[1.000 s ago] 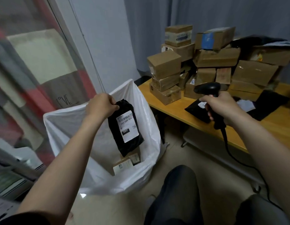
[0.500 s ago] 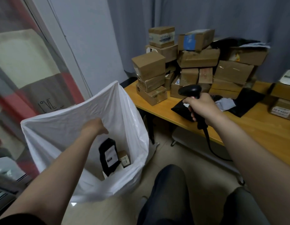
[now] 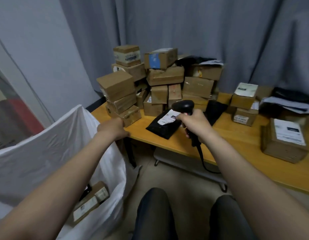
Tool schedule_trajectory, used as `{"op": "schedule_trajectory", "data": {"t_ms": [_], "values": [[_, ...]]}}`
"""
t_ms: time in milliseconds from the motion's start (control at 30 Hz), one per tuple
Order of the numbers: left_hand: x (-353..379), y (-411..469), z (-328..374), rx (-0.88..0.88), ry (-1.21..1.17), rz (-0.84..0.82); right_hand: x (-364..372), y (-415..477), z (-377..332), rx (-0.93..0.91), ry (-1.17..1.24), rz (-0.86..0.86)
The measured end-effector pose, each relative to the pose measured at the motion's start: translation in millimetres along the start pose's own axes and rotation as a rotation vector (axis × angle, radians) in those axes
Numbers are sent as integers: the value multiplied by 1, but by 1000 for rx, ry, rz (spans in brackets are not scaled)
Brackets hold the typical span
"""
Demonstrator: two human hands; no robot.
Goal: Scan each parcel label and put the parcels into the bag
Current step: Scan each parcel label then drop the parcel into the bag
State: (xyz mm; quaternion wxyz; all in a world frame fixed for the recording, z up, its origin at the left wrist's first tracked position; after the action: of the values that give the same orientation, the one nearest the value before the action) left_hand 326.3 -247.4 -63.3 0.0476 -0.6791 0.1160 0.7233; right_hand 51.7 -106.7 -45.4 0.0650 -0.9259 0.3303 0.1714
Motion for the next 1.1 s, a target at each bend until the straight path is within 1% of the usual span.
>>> {"op": "schedule_trajectory", "data": {"t_ms": [100, 300, 567, 700, 767, 933, 1100], "values": [[-10, 14, 62, 117, -53, 51, -35, 8, 8, 0, 20, 84], [5, 19, 153, 212, -137, 55, -88, 20, 34, 22, 25, 183], [30, 6, 286, 416, -239, -39, -169, 29, 71, 32, -23, 360], [31, -11, 355, 516, -268, -49, -222, 35, 93, -3, -158, 486], [37, -22, 388, 553, -295, -75, -249, 40, 109, 15, -221, 542], [54, -46, 454, 577, -447, -195, -300, 52, 146, 84, -316, 667], [79, -59, 495, 512, -599, -327, -327, 59, 185, 190, -337, 658]]}}
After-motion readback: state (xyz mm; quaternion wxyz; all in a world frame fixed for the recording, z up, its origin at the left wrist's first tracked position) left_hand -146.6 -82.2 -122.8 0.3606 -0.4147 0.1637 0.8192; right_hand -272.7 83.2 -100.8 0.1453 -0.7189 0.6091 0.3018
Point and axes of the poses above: each hand's wrist, its own y-axis towards the middle knuckle, its own x-axis out of the palm, z = x × y, the point moved 9 cm from there along y, towards the middle knuckle, and after that the axes turned 13 degrees about z, right-handed, at the moved point
